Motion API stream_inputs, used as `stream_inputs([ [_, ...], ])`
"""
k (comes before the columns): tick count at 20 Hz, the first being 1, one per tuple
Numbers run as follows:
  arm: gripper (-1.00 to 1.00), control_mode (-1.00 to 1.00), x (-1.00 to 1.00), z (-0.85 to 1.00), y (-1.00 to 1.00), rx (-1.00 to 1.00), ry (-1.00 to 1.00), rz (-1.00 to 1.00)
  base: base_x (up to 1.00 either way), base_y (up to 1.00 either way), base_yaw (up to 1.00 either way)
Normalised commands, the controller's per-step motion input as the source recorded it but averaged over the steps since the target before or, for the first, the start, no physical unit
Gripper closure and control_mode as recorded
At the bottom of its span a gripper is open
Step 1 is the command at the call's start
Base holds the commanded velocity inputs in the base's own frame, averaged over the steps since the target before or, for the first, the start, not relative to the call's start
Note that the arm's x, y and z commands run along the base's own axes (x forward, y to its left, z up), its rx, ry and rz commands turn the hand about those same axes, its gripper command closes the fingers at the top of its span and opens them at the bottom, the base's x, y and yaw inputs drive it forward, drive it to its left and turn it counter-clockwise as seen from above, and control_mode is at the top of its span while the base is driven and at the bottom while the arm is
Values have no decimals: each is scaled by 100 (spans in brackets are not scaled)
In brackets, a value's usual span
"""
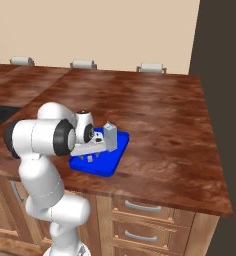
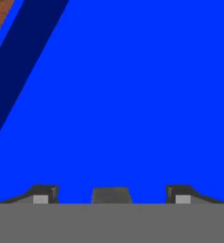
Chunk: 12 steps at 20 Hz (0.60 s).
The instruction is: Take out the milk from the fridge and place it on the tray on the counter. Then take the sugar cube near the tray and place it in the tray.
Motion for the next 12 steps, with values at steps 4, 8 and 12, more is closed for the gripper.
stream_inputs([
  [4, -100, -100, -16, 60, 0, 0, 0, -5, 0, 0, 0],
  [8, -100, -100, -41, 81, 0, 0, 0, -8, 0, 0, 0],
  [12, -100, -100, -61, 75, -10, 4, -6, -5, 0, 0, 0],
])
